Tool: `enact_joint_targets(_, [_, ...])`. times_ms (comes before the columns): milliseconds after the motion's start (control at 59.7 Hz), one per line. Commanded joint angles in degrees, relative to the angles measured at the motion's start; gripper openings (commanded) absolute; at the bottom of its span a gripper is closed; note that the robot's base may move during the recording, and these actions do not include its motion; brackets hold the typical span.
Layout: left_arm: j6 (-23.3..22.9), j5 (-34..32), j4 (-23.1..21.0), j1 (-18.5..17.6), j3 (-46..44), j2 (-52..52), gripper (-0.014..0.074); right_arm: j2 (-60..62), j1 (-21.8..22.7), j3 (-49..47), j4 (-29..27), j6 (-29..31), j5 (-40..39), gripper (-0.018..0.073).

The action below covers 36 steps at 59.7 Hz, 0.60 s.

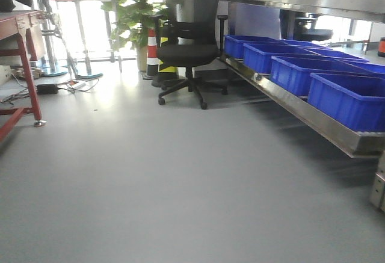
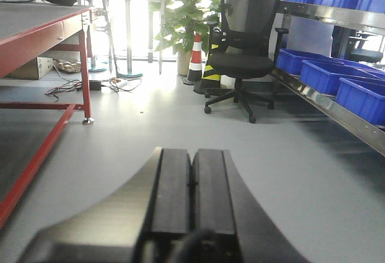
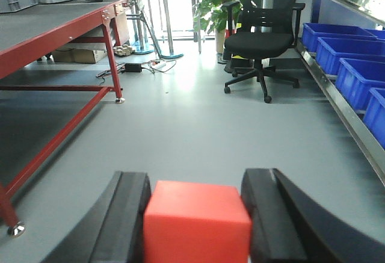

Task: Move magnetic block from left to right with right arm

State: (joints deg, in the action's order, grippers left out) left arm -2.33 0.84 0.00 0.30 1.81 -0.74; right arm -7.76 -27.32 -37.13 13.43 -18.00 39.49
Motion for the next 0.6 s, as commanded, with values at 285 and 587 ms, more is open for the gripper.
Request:
enact_joint_targets(285, [-0.4,-5.2,0.0,-0.4,0.5,-0.8,-0.0116,-1.2,0.2,-1.5,1.3,0.4,-4.8,0.0229])
enact_joint_targets(587, [-0.4,-5.2,0.0,-3.0,0.5,-0.8,-0.0116,-1.2,0.2,-1.5,1.3,0.4,-4.8,0.0229])
